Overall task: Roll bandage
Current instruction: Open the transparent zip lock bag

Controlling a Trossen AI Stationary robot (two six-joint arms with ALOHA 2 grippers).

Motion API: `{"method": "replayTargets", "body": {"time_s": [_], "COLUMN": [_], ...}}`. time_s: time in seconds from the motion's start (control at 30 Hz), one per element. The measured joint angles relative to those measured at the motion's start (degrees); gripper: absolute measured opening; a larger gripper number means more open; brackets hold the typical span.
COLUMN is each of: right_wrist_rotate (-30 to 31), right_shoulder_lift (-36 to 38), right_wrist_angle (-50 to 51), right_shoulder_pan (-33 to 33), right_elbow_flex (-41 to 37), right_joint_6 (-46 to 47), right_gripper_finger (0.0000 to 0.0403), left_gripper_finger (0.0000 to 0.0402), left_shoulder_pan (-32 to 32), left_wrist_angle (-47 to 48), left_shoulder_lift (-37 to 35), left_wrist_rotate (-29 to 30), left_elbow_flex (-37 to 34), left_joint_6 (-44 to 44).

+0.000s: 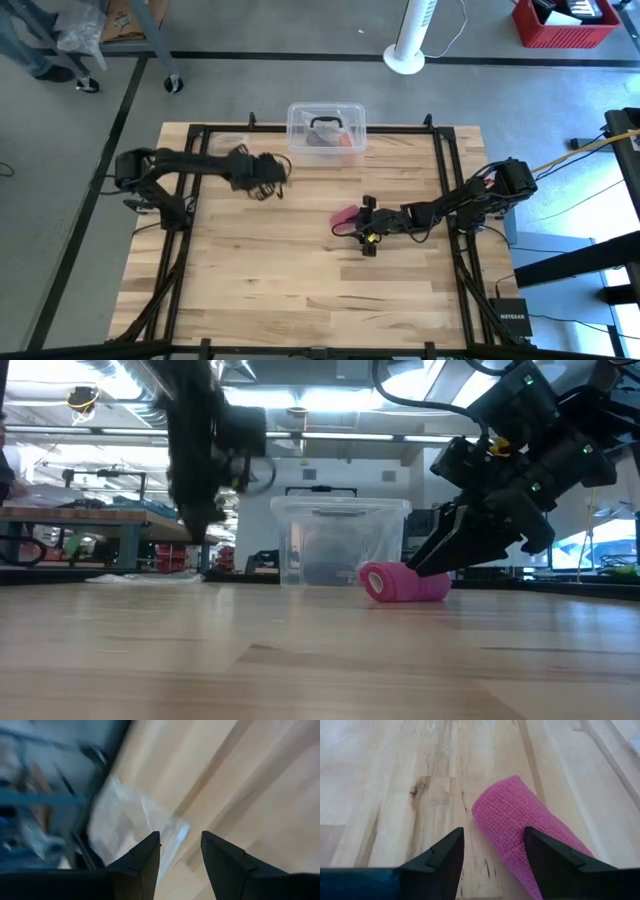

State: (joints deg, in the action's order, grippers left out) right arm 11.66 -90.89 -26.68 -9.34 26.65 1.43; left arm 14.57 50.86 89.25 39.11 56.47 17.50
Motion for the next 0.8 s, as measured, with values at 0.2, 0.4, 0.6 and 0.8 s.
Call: {"method": "replayTargets", "body": {"time_s": [0.2, 0.4, 0.6, 0.8], "right_wrist_rotate": [-0.1, -0.3, -1.3, -1.3], "right_shoulder_lift": [0.0, 0.0, 0.1, 0.0], "right_wrist_angle": [0.1, 1.1, 2.4, 2.4], "right_shoulder_pan": [0.0, 0.0, -0.1, -0.1], "right_elbow_flex": [0.0, 0.0, 0.0, 0.0], "right_joint_6": [0.1, 2.0, 4.5, 4.4], "right_gripper_finger": [0.0209, 0.0209, 0.0209, 0.0209], "left_gripper_finger": [0.0136, 0.0136, 0.0136, 0.0136], "left_shoulder_pan": [14.3, 23.9, 26.4, 21.8], "left_wrist_angle": [-13.7, -23.8, -26.5, -27.8], "left_shoulder_lift": [0.2, 0.2, -0.1, -0.1], "left_wrist_rotate": [-6.0, -22.0, -32.7, -34.5], "left_elbow_flex": [-7.7, -12.8, -15.7, -16.6], "left_joint_6": [-11.6, -9.4, -2.5, -1.5]}}
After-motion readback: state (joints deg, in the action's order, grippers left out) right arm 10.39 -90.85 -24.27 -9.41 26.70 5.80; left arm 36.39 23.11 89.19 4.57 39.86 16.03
